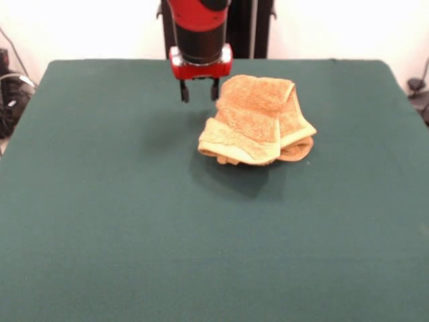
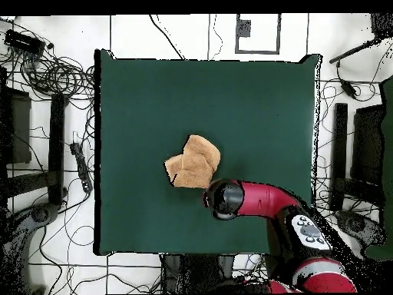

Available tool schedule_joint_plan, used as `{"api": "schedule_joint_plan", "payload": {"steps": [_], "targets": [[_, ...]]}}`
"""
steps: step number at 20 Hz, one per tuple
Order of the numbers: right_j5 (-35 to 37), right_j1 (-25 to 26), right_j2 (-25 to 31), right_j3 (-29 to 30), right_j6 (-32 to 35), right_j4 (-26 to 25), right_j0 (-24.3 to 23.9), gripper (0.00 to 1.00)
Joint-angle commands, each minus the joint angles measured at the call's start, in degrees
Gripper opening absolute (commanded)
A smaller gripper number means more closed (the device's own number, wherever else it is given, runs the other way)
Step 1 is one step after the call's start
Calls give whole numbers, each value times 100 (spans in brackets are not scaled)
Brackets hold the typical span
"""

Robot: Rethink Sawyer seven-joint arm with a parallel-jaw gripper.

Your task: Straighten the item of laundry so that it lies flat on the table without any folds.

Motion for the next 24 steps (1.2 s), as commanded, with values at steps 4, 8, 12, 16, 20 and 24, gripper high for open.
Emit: {"api": "schedule_joint_plan", "payload": {"steps": [4, 8, 12, 16, 20, 24], "targets": [[47, 414, 731, -591, 879, 675, 409, 100], [-532, 549, 555, -338, 1516, 1009, 625, 100], [-651, 655, 259, -436, 1921, 1337, 1041, 100], [-891, 703, 40, -635, 1894, 1459, 1340, 100], [-844, 673, 22, -600, 1788, 1634, 1392, 100], [-808, 621, 113, -551, 1540, 1754, 1278, 100]]}}
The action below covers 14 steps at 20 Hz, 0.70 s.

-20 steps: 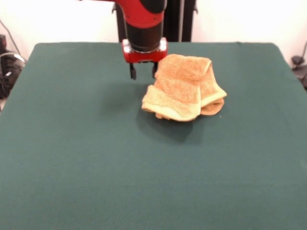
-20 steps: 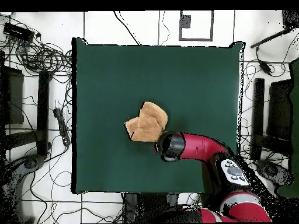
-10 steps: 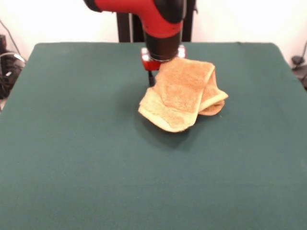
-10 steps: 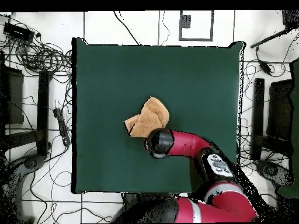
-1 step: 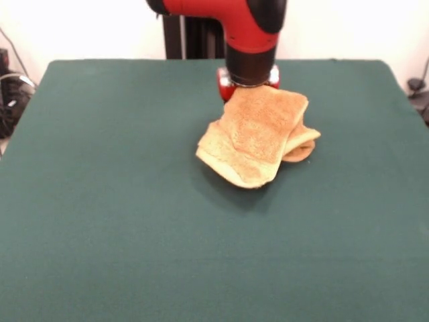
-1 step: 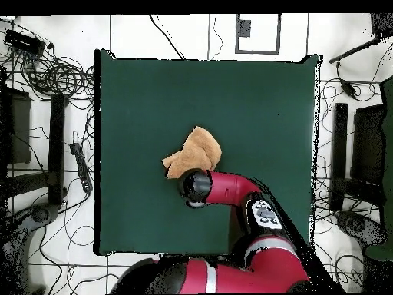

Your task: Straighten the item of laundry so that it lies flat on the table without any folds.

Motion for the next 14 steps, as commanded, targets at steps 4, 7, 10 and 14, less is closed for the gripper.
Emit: {"api": "schedule_joint_plan", "payload": {"steps": [4, 7, 10, 14], "targets": [[-196, -118, 497, -183, 1317, 723, 102, 100], [176, -357, 456, -293, 1120, 732, 129, 100], [574, -480, 577, -405, 823, 726, -23, 100], [1169, -713, 689, -567, 566, 730, -183, 100]]}}
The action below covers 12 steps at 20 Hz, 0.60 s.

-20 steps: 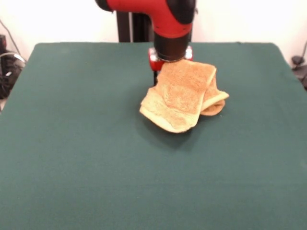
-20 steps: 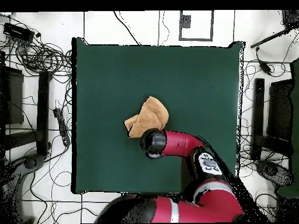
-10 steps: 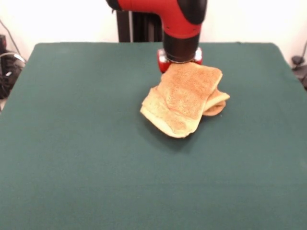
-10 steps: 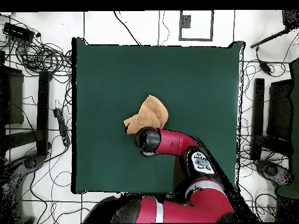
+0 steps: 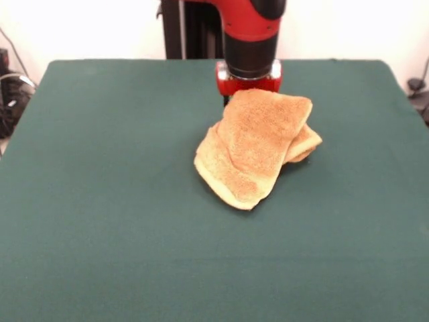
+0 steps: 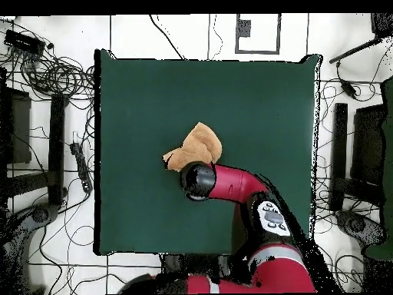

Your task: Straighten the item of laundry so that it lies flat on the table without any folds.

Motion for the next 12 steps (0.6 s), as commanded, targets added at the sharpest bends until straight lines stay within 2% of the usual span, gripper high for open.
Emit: {"api": "schedule_joint_plan", "payload": {"steps": [1, 7, 12], "targets": [[1123, -378, 671, -577, 546, 437, -110, 100], [1608, -399, 840, -972, 239, 307, -184, 100], [1610, -372, 1054, -1191, -170, 109, -229, 100]]}}
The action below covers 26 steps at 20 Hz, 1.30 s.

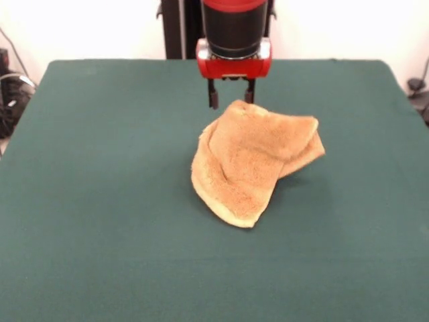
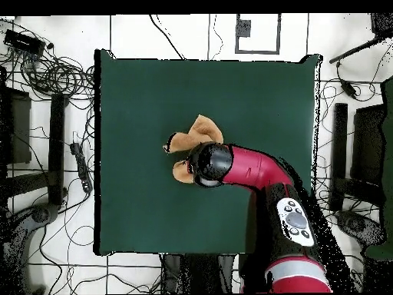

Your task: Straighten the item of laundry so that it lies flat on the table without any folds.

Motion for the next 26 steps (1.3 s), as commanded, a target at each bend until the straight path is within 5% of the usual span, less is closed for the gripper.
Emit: {"api": "schedule_joint_plan", "payload": {"steps": [1, 7, 12, 14, 18, 21, 26], "targets": [[463, 141, 1009, -625, -234, 55, -42, 100], [380, 127, 1407, -746, -665, -159, -142, 100], [197, -117, 868, 262, 847, 253, -25, 100], [-322, -81, 903, 479, 907, 245, -110, 100], [-176, 13, 632, 469, 1235, 304, -11, 100], [-303, -85, 165, 1277, 1962, 498, 63, 100], [-2007, 426, 87, 2025, 2326, 544, -149, 100]]}}
